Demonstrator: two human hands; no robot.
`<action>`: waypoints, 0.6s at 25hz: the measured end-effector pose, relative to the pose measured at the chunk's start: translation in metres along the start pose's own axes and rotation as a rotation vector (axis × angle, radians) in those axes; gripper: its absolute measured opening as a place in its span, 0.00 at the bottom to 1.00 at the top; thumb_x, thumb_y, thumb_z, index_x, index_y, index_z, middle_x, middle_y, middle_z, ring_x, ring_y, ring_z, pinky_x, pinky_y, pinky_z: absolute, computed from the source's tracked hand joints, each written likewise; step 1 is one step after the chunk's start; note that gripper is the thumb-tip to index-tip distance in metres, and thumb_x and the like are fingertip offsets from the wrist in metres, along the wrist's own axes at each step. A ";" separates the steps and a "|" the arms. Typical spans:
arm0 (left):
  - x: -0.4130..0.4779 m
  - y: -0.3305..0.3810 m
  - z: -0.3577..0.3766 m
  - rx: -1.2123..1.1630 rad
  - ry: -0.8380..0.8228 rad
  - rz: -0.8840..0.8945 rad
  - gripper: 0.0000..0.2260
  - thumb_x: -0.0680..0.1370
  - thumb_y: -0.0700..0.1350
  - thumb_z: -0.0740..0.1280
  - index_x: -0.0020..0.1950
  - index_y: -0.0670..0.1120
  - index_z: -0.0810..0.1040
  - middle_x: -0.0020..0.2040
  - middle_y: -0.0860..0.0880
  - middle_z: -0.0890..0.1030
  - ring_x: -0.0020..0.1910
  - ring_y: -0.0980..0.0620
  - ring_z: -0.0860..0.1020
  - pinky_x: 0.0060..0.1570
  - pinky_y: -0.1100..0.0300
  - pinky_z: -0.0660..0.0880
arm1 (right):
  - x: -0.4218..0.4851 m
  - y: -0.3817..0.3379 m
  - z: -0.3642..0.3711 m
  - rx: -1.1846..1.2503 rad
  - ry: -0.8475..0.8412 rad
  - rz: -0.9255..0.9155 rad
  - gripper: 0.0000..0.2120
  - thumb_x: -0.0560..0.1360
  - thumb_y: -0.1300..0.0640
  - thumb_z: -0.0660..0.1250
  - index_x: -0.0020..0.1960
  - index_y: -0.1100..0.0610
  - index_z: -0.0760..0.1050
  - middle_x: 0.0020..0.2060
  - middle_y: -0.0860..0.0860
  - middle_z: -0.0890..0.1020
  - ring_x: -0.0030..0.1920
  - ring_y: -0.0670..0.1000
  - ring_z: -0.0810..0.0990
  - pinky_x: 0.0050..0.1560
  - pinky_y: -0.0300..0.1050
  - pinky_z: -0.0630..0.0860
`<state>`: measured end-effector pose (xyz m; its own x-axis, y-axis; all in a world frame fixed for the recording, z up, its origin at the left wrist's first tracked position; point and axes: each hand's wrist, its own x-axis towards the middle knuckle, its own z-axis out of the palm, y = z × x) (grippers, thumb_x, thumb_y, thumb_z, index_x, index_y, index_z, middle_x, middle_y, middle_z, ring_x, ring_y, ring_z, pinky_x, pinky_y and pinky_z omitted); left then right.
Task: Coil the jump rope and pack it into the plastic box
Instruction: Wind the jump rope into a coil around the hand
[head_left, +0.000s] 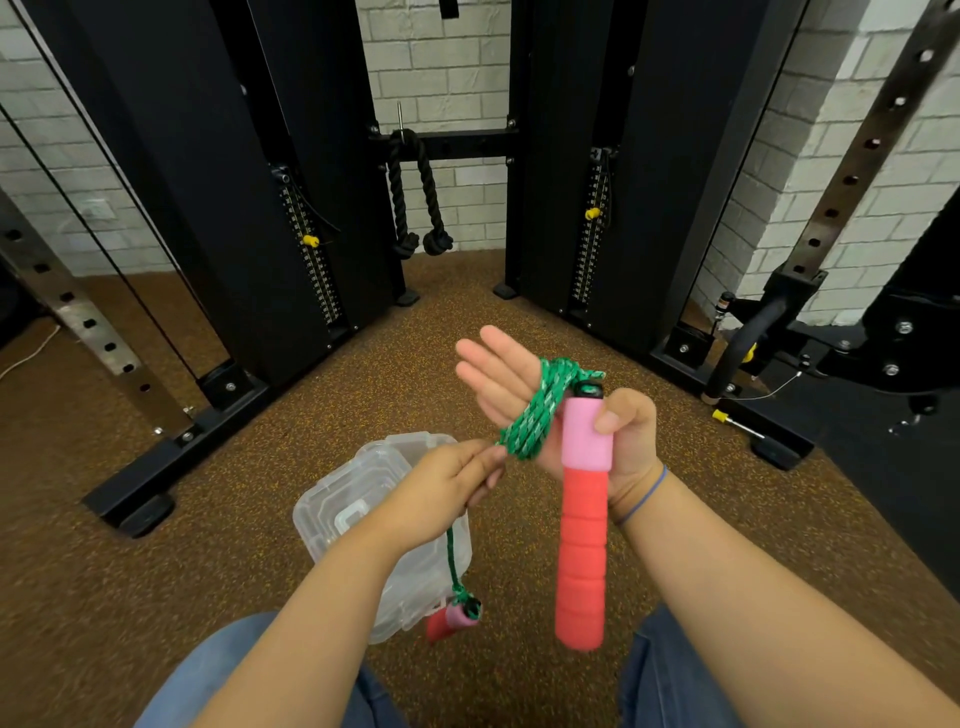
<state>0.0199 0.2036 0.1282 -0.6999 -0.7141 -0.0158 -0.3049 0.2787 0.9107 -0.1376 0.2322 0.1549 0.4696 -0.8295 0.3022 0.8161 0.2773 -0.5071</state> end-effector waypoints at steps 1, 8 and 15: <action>0.001 0.001 0.000 0.007 -0.020 -0.017 0.17 0.81 0.45 0.56 0.32 0.48 0.68 0.20 0.55 0.67 0.20 0.61 0.63 0.24 0.70 0.62 | -0.002 -0.003 -0.006 -0.030 0.055 -0.041 0.44 0.58 0.63 0.61 0.74 0.67 0.57 0.70 0.64 0.67 0.72 0.59 0.65 0.75 0.55 0.58; -0.001 0.002 0.000 -0.068 -0.115 -0.102 0.16 0.81 0.48 0.57 0.34 0.47 0.69 0.21 0.53 0.71 0.19 0.56 0.67 0.23 0.66 0.66 | -0.010 -0.020 -0.019 -0.063 0.211 -0.222 0.49 0.57 0.60 0.65 0.76 0.65 0.53 0.74 0.63 0.60 0.75 0.58 0.58 0.75 0.52 0.52; -0.007 0.013 -0.011 -0.128 -0.160 -0.133 0.16 0.81 0.47 0.55 0.35 0.45 0.70 0.23 0.50 0.74 0.19 0.55 0.72 0.23 0.65 0.70 | -0.023 -0.047 -0.042 -0.096 0.297 -0.334 0.50 0.53 0.61 0.70 0.73 0.67 0.59 0.72 0.64 0.64 0.73 0.59 0.64 0.72 0.55 0.59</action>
<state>0.0275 0.2052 0.1447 -0.7554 -0.6255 -0.1950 -0.3240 0.0980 0.9410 -0.2011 0.2184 0.1382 0.0581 -0.9727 0.2245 0.8649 -0.0632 -0.4979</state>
